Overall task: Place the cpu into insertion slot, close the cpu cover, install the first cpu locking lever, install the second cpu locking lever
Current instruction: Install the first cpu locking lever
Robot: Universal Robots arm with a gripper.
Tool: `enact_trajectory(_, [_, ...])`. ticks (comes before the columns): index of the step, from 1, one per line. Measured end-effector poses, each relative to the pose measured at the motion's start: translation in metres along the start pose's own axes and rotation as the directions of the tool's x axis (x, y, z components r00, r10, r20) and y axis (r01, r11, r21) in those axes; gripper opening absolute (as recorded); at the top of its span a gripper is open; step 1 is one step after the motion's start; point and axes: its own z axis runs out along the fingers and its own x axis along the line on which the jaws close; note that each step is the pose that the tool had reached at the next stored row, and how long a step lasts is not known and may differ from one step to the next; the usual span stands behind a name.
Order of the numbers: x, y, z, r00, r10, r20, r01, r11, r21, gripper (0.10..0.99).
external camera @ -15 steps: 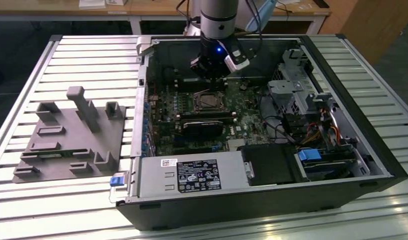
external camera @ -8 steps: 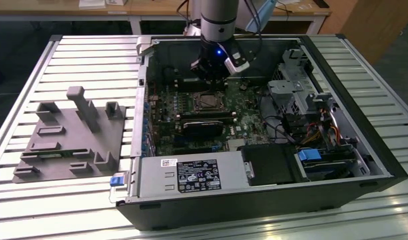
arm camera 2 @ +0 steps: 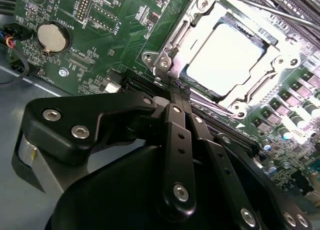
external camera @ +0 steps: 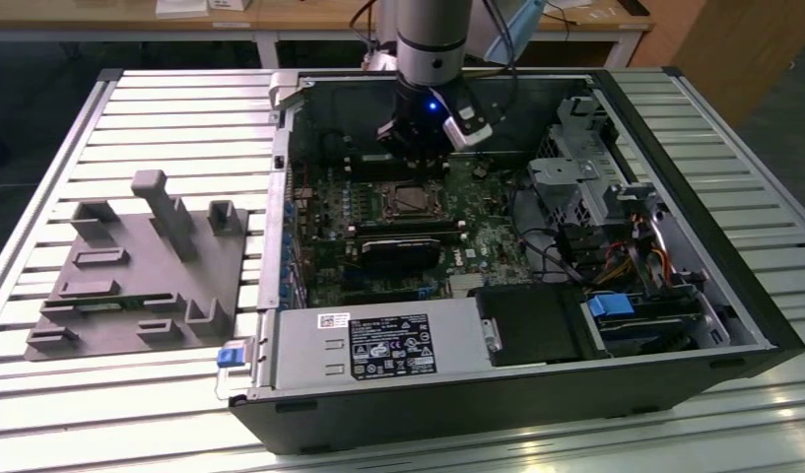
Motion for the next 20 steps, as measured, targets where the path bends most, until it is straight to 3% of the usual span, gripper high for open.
enact_trajectory(5, [-0.0003, 0.0000, 0.0018, 1.0000, -0.001, -0.0003, 0.001, 0.9999, 0.011, 0.122])
enact_trajectory(12, [-0.0003, 0.0000, 0.0019, 1.0000, 0.000, 0.0000, 0.000, 0.9999, 0.013, 0.122])
enact_trajectory(17, [-0.0003, 0.0000, 0.0024, 1.0000, -0.001, -0.0003, 0.001, 0.9996, 0.027, 0.122])
enact_trajectory(20, [-0.0003, 0.0000, 0.0033, 1.0000, -0.001, -0.0006, 0.001, 0.9995, 0.030, 0.122])
